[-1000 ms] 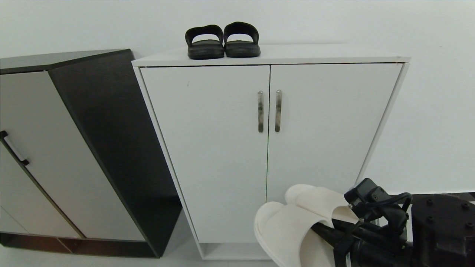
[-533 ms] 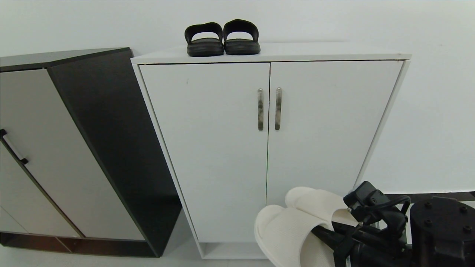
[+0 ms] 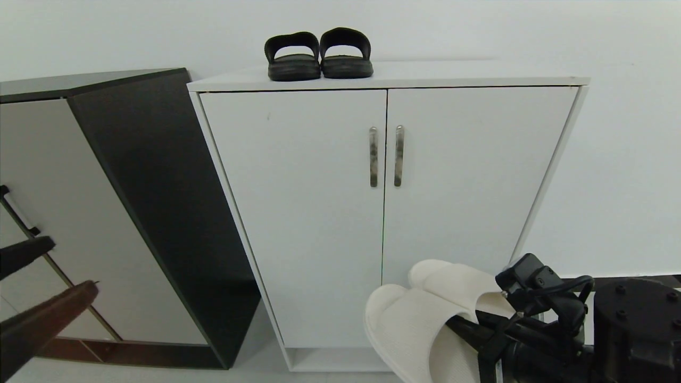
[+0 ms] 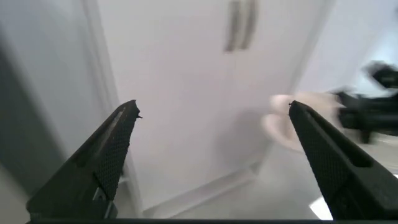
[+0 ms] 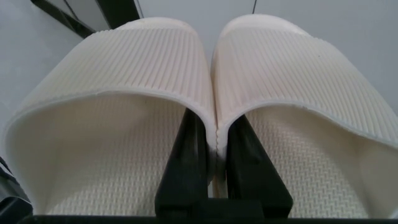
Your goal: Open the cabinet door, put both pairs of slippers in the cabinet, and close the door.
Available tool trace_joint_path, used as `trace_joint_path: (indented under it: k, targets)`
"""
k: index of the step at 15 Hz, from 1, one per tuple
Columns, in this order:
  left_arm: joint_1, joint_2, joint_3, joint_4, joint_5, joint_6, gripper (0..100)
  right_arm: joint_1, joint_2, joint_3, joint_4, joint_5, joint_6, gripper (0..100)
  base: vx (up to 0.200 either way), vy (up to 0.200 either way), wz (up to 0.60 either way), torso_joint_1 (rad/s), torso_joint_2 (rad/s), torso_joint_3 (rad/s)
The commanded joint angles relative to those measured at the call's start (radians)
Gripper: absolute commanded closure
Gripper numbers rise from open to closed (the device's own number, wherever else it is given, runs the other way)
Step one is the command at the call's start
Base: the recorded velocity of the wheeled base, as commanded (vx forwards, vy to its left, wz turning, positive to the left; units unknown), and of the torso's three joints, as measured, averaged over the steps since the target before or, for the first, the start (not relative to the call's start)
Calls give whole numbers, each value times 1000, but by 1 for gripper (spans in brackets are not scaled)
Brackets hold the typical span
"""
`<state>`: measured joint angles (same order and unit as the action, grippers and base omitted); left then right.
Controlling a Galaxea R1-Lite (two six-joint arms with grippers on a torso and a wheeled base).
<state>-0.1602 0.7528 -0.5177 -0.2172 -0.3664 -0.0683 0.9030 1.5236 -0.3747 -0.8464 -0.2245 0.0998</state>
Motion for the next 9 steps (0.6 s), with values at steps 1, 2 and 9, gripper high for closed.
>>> trace_joint_path:
  k: [1,2,9]
  targets:
    - [-197,221,-111,-17,21,-1,0,1,6,3,-2,2,1,100,0,0,0,0,0,0]
    - [-262,290,-133,-51,58,1,0,1,4,3,-2,2,1,100,0,0,0,0,0,0]
    - [-555,751,-366,-352,167,-2,0,-10,7,3,-2,4,5,100,0,0,0,0,0,0]
